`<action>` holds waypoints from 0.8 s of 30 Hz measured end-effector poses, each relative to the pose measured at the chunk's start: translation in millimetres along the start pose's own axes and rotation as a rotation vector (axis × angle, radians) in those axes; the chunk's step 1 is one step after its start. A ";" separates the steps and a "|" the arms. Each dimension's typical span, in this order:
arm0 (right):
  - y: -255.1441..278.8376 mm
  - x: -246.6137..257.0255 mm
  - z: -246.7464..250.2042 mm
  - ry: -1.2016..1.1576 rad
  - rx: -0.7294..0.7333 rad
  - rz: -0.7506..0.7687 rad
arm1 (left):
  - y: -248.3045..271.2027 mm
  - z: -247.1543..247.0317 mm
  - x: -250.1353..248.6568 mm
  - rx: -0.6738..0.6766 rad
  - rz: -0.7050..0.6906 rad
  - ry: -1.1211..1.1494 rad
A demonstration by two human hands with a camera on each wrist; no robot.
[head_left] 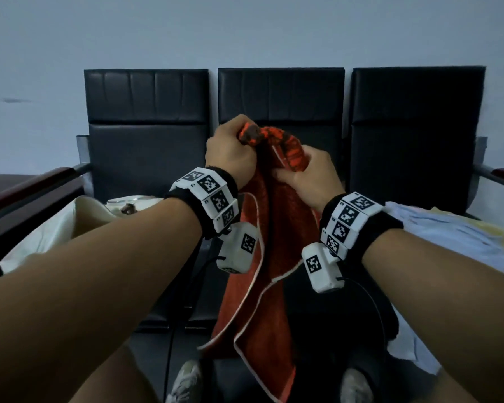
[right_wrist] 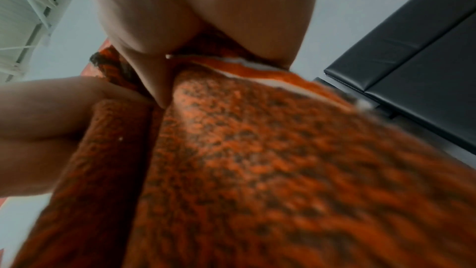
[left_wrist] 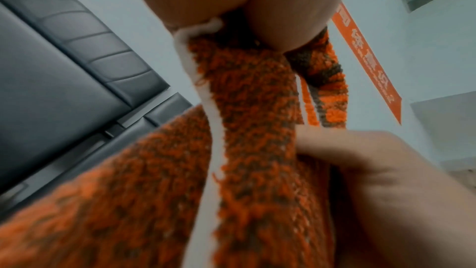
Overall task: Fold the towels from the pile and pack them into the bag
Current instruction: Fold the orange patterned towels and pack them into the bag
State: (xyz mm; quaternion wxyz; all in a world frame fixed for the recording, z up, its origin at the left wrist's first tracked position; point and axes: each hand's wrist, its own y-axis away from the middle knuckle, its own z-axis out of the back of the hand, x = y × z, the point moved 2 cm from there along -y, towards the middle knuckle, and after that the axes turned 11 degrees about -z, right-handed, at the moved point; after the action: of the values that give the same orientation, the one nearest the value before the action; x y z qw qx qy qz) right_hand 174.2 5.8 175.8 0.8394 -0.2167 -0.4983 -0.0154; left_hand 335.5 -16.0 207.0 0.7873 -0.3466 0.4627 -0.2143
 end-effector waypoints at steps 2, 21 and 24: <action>-7.1 -14.2 -6.5 -0.010 0.059 -0.037 | -7.0 -4.5 14.5 -0.010 0.031 -0.005; -71.4 -124.1 -85.1 -0.028 0.057 -0.154 | 1.5 -101.0 127.5 0.271 0.261 0.106; -74.6 -153.7 -93.5 0.011 0.053 -0.225 | 17.1 -114.8 146.2 0.325 0.311 0.235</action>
State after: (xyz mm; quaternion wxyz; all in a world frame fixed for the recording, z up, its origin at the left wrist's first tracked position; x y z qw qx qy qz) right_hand 156.4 -126.4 33.9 0.8405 -0.1369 -0.5151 -0.0973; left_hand 305.3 -140.7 71.4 0.7969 -0.1128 0.5583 -0.2013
